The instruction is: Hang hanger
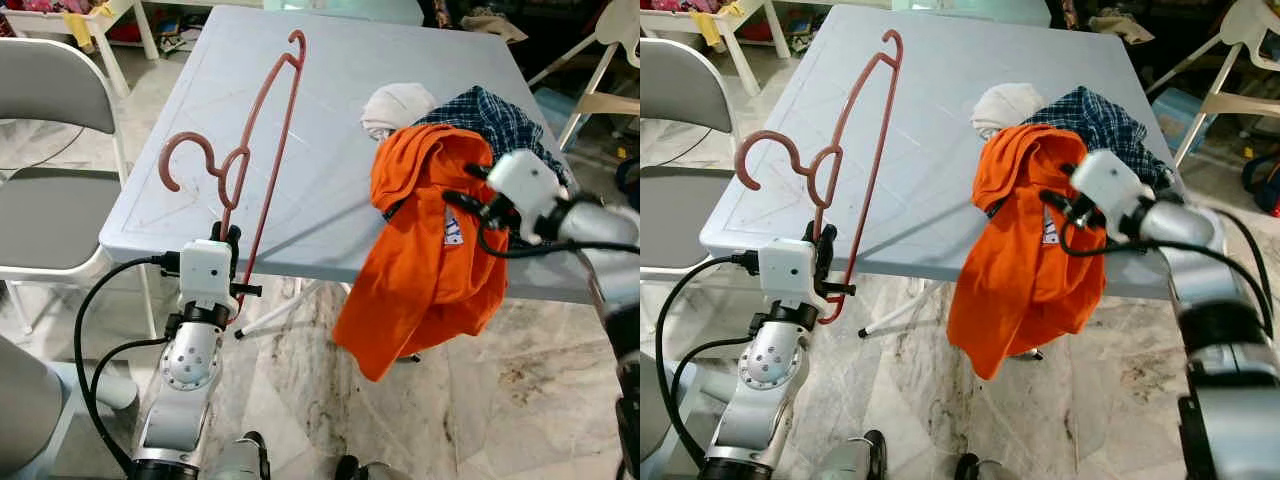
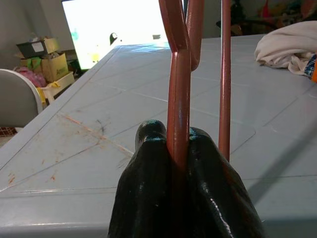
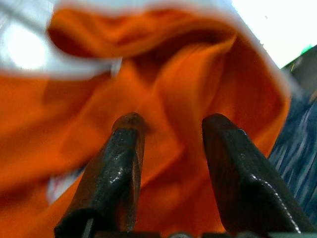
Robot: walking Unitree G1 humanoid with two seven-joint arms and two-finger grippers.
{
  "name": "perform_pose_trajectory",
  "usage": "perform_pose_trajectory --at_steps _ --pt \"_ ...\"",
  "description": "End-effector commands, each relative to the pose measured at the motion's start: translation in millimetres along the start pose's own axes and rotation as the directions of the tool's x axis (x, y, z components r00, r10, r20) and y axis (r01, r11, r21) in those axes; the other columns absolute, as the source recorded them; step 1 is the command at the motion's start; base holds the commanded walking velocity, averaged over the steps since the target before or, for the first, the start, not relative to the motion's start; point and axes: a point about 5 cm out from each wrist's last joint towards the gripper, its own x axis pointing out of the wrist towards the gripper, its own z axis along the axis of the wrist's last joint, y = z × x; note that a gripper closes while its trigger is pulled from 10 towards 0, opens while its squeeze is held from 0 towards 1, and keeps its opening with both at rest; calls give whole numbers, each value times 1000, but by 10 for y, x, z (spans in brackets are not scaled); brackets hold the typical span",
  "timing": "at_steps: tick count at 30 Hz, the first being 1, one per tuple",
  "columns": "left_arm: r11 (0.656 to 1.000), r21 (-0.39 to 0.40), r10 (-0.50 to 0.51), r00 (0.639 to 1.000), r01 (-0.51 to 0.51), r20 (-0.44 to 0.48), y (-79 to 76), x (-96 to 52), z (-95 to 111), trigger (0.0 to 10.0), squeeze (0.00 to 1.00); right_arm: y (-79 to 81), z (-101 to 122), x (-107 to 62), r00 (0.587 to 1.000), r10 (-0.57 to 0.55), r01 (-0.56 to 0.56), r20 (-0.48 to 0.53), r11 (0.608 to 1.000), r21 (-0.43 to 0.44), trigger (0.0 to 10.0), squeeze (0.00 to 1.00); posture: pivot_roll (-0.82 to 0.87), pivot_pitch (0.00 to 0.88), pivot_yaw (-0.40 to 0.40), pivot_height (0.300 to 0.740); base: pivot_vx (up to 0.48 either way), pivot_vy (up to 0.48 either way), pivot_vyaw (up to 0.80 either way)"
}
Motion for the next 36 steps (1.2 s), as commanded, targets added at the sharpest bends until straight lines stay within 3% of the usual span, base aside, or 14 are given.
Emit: perform_pose_trajectory --at_steps 1,7,8,9,10,11,25,27,32,34,36 --pt "1000 1 -24 997 24 -79 -34 -50 -140 10000 0 -106 -2 -140 999 -43 43 4 999 24 10000 1000 120 202 -42 740 0 0 0" --pt "998 -3 -55 996 55 -76 -77 -13 -137 10000 0 -86 -160 -481 997 -25 33 -78 994 108 10000 1000 99 200 -30 740 0 0 0" --pt "998 -4 -57 995 57 -75 -81 -10 -136 10000 0 -91 -166 -501 996 -28 37 -84 993 111 10000 922 94 200 -29 740 0 0 0" --pt "998 -4 -59 995 59 -75 -85 -9 -136 10000 0 -98 -172 -515 995 -31 41 -90 993 115 10000 816 94 200 -29 740 0 0 0" --pt "998 -5 -62 995 62 -75 -90 -7 -135 10000 0 -111 -177 -539 994 -34 46 -101 992 118 10000 227 93 200 -29 740 0 0 0" --pt "998 -5 -63 995 63 -74 -93 -7 -134 10000 0 -114 -177 -555 994 -32 45 -105 991 124 10000 0 93 200 -29 740 0 0 0" --pt "999 -2 -51 996 51 -76 -49 -12 -142 10000 0 6 -93 -696 996 73 -52 -48 940 337 10000 0 105 199 -34 740 0 0 0" --pt "999 -2 -51 996 51 -76 -44 -11 -143 10000 0 68 -108 -685 995 94 -72 -42 929 364 10000 0 104 199 -33 740 0 0 0" --pt "998 -3 -58 995 58 -78 -56 -16 -145 10000 0 412 -226 -565 985 152 -105 -78 900 423 10000 0 99 205 -31 740 0 0 0" --pt "998 -3 -59 995 59 -78 -54 -15 -145 10000 0 460 -241 -538 984 156 -105 -83 895 432 10000 0 98 207 -29 740 0 0 0" --pt "998 -3 -62 995 62 -78 -55 -16 -144 10000 0 630 -245 -478 977 198 -144 -72 877 458 10000 0 98 209 -26 740 0 0 0"
